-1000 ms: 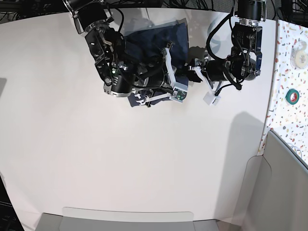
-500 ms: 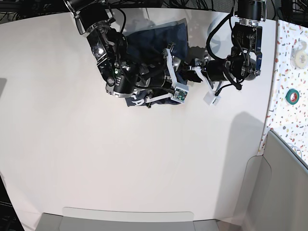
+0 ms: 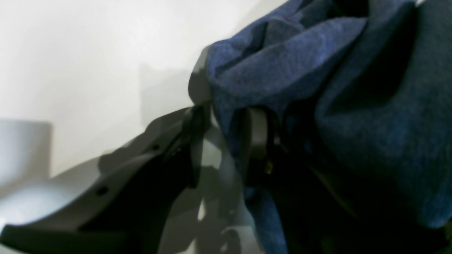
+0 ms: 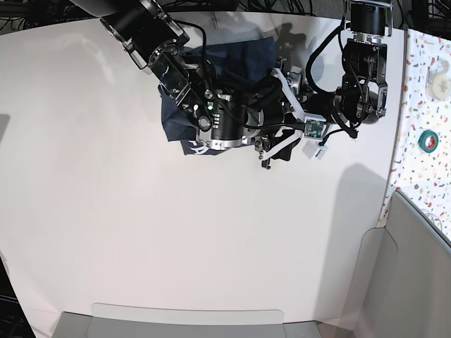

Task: Layout the t-shirt on the table in an organized manner, then fold the t-shirt properly
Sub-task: 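Fold the held end over toward the left gripper with the right gripper, then press and tidy the folded bundle edge with the right gripper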

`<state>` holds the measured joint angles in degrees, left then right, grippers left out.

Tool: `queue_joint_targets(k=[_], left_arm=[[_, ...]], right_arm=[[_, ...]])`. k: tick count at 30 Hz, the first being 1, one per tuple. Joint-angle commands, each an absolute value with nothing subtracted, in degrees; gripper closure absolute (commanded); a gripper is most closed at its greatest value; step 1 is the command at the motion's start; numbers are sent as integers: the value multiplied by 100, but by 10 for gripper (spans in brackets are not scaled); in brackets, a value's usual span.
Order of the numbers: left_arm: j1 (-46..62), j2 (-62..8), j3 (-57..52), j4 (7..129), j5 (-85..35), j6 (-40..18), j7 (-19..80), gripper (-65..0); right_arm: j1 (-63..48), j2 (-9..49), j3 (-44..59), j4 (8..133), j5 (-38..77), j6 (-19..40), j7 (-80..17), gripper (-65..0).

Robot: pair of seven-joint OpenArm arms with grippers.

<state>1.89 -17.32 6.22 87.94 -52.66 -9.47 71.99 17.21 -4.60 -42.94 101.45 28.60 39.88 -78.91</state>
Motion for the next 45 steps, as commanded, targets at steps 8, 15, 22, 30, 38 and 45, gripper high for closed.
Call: queue_joint_targets(k=[8,15,22,30,38,45], left_arm=[[-40,-1991,295,8989,-4822,-866,7345,-182],[-40,-2009,-822,9323,-4822,-866,7829,-182],[110,-2009,-1253,9358,-4822,-866,7837,-173],[646,-1974,-1244,9349,-4822,-866,7802,-6],[804,-1965,-1244,9332,-4822,-866,7785,-11],[866,-1965,-1244,9332,-4822,-866,7785,-11]], right_arm=[[1824,-900,-3503,10299,3196,4000,-7653,-448],[1771,-900,-2044,10730,3196,4000,-7653,-447],[1314,-145,-453,11292,3802,4000,-7653,-445],[251,919,989,11741,4989,4000,-7662,0],[-163,673,1393,11723,4769,4000,-7662,0],[-154,242,330,11723,3881,4000,-7662,0]])
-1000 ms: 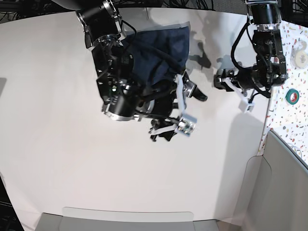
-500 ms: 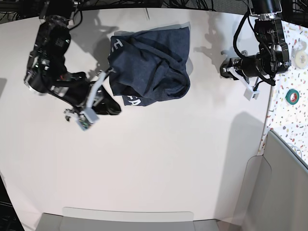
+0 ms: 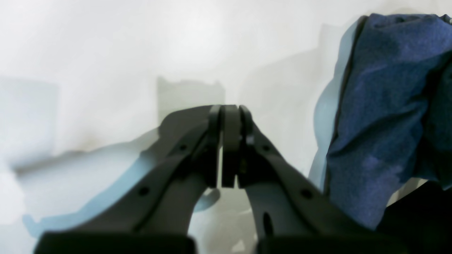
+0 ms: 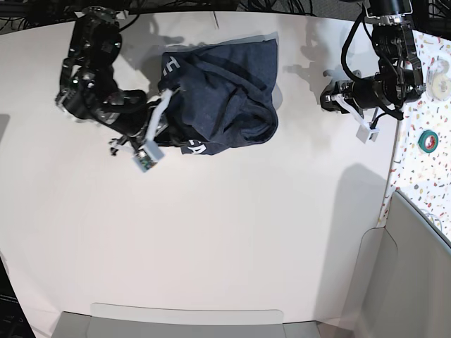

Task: Layout the t-shirt on the table in an organized manner, then fold the t-shirt properly
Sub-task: 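Press and tidy the folded bundle edge with the right gripper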

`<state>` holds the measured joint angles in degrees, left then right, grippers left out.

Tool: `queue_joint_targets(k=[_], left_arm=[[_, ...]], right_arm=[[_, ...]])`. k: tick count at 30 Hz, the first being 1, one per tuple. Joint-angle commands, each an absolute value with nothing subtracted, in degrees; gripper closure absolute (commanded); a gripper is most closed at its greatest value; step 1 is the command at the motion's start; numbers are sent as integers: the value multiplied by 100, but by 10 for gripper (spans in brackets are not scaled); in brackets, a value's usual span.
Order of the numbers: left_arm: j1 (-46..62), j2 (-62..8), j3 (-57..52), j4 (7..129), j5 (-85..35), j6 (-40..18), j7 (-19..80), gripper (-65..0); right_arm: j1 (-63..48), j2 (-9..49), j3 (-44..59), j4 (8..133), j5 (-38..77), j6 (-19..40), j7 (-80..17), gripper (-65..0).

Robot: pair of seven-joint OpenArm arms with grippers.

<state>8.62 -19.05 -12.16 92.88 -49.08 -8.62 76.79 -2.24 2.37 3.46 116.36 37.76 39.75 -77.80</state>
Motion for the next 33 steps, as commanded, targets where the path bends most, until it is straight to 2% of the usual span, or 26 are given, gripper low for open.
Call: queue_joint_targets(k=[1,10,18,21,24,29,33], left_arm=[[866,-1965,-1244,9332,-4822,-866,7785,-11],[866,-1965,-1244,9262,-4822,-866,7644,-11],[857,-1965,-1305,8998,-4831,-866,7424,-11],[840,-1974,-1358,9130,-4848,-875,7292,-11],[866,-1956,-1745,9613,-4848,-875,7292,-11],[971,-1631,-2536,10563,-4857,-875,7389,-20],[1015,-1349,-3002,11204,-4910,-910,7521,-83]], right_arm=[[-163,233,110,11723,3820,4000,-7662,0],[321,268,-2484,11723,3327,4000,-7688,0],[760,233,-2985,11670,3371,4000,-7679,0],[813,31,-2774,11705,3371,4000,-7582,0],[699,-101,-2070,11697,3477,4000,-7169,0],[295,-92,-136,11688,4031,4000,-6897,0],[-66,-66,1147,11670,4004,4000,-6914,0]])
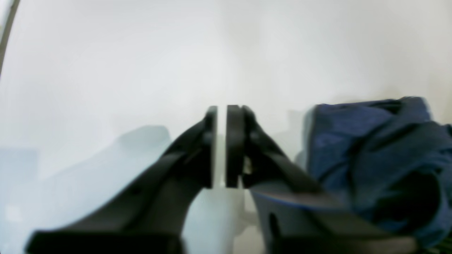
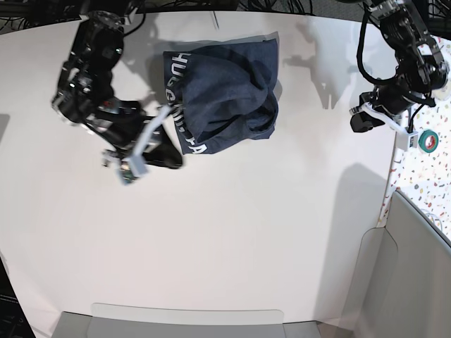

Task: Layout the t-shirt on the table in an organized manner, then fold the t-shirt properly
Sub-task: 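Press and tidy the folded bundle edge with the right gripper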

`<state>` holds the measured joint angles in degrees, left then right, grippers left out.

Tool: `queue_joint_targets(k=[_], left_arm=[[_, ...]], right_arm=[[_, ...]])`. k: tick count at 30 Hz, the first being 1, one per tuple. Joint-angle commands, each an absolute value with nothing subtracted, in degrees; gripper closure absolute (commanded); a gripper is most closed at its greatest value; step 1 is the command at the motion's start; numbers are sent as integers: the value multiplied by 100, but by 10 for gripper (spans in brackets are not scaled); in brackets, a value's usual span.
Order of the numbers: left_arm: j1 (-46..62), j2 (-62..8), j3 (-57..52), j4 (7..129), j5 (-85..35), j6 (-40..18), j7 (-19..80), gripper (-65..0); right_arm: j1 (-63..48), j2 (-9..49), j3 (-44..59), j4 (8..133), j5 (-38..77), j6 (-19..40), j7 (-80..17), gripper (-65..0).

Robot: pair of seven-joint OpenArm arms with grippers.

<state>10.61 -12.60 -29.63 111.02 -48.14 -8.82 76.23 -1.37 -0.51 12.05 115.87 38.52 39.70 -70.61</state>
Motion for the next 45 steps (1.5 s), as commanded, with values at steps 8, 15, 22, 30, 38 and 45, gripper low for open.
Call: queue_joint_targets(k=[8,15,22,30,38,45], left_arm=[[1130,-1121,-3196,11451,-7178,-910,7943,-103],[1024,-1165,-2651,11459,-7908,-901,8000,-106],[1648,-1279,-2396,11477,-7916,-884,8000,-185],[2123,-1226,-2396,11213,-7899,-866,8000,-188],[2097,-804,-2387,10466,-7899,-866,8000,-221],[2079,-734,-2264,10484,-7908,-866,8000,-220]], right_arm=[[-171,664,1508,11670,3679,4000,-6923,0],[-180,620,1437,11644,3653,4000,-7547,0],[-198,673,848,11424,3644,4000,-7538,0],[-321,804,-4,11407,3644,4000,-7547,0],[-426,1007,-620,11424,3644,4000,-7530,0],[-365,1402,-1622,11389,3626,4000,-7538,0]])
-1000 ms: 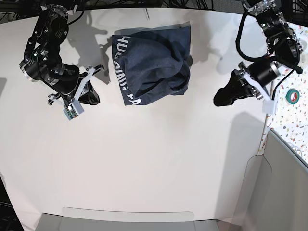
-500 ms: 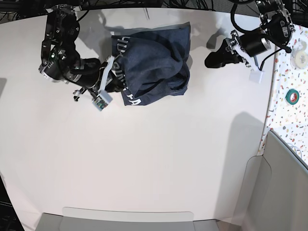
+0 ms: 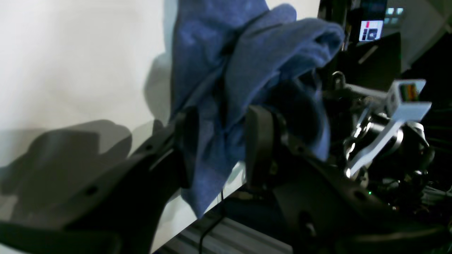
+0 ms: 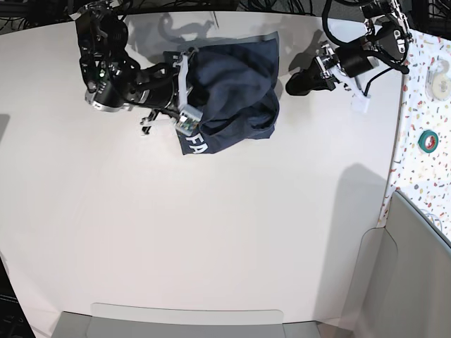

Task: Layout the t-shirt on the table in an organized manner, then fold the t-shirt properly
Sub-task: 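Press and tidy the folded bundle edge with the right gripper, then grasp the bundle's loose fabric with the right gripper and tuck it under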

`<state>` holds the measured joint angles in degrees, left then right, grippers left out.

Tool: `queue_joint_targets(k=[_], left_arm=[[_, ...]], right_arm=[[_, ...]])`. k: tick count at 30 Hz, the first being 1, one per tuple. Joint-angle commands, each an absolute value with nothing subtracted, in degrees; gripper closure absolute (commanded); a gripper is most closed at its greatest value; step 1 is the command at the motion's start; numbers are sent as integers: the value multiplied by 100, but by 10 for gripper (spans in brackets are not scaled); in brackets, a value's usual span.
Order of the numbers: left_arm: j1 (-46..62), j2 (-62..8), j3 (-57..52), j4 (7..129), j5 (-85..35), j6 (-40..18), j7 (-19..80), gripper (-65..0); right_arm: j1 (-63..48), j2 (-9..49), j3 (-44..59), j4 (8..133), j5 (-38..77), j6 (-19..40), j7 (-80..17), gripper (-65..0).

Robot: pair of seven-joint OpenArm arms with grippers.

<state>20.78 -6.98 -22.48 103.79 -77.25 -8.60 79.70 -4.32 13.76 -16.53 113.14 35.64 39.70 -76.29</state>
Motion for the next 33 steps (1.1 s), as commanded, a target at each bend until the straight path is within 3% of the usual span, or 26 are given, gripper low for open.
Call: queue_joint_targets(k=[1,7,12,17,23,33], left_arm=[[2079,-734,-2264,10484,-7908,-866,8000,-219],[2070,-743,-2273,10484,-7908,-866,8000,-218],[1938,-769,-2325,10633,-7960,-875,8000,-217],[1921,-796,-2325,11433,-7969,-910,8000,-211],[1912,-725,-2264,11714,-8500,-919,8000,-136],[2026,-470,-664,11644,-8101,-910,8000,-77]], right_arm=[[-356,1499,-1789,11389,3582,4000,-7538,0],[-303,1754,-2545,11380,2844,4000,-7618,0],[-242,1780,-2492,11679,2862,4000,-7600,0],[-57,1429,-1692,11732,3477,4000,-7582,0],[303,936,-426,11670,3934,4000,-7609,0],[796,910,-576,11116,3371,4000,-7618,0]])
